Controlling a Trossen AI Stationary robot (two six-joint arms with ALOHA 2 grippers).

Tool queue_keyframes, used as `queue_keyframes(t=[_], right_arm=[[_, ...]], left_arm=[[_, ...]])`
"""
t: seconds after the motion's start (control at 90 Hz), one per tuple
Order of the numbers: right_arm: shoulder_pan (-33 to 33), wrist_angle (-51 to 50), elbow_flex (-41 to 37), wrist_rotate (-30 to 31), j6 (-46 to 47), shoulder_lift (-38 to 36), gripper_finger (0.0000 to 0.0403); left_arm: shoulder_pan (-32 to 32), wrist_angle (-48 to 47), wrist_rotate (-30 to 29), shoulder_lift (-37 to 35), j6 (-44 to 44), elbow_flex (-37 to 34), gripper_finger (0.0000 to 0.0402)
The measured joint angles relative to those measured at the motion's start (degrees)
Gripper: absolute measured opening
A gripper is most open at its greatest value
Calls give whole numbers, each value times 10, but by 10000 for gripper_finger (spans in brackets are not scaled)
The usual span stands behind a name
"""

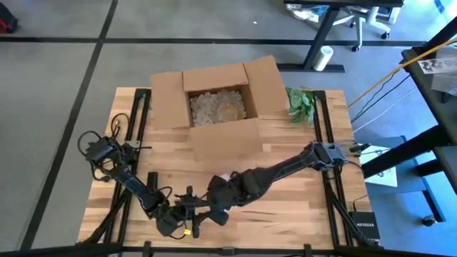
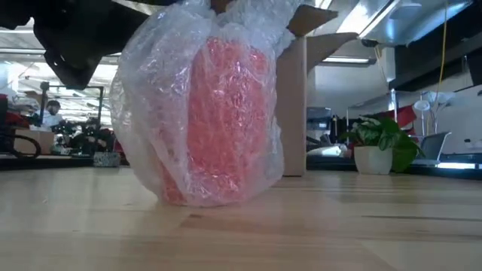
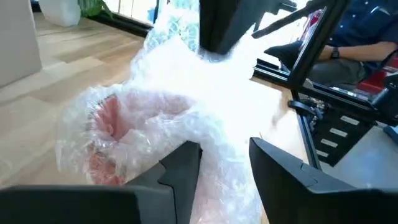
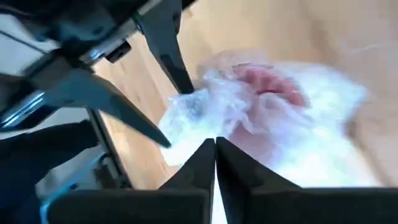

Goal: Wrap mug
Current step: Wrap the red mug with bubble wrap

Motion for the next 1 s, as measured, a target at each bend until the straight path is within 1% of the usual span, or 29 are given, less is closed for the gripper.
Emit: queue_keyframes(t=[0.056, 0.111, 0.222, 0.322, 0.411, 0.478, 0.6, 0.678, 0.744, 0.811, 1.0], right_arm=[[11, -43, 20, 33, 18, 0, 0], [20, -87, 20, 53, 49, -4, 0], [39, -160, 0, 58, 112, -8, 0], [51, -163, -24, 59, 139, -8, 0], [56, -150, -45, 62, 151, -8, 0], [52, -108, -67, 62, 145, -9, 0], [39, 18, -102, 62, 70, -8, 0], [27, 69, -104, 64, 41, -8, 0], [18, 78, -104, 74, 39, -9, 0], [13, 82, -104, 71, 34, -9, 0], [6, 126, -104, 20, -12, -5, 0]], left_arm=[[0, 0, 0, 0, 0, 0, 129], [0, 0, 0, 0, -1, 0, 129], [0, 2, 1, 0, -1, 0, 129], [0, 5, 2, 1, -1, 0, 129], [0, 13, 2, 1, 3, -1, 129], [0, 14, 2, 1, 5, -1, 129], [-3, 14, 2, 1, 4, -1, 129], [-4, 13, 3, 0, 4, -1, 129], [-3, 13, 3, -1, 5, -1, 129], [-3, 13, 4, -2, 8, -1, 129], [4, 13, 8, -2, 12, -1, 129]])
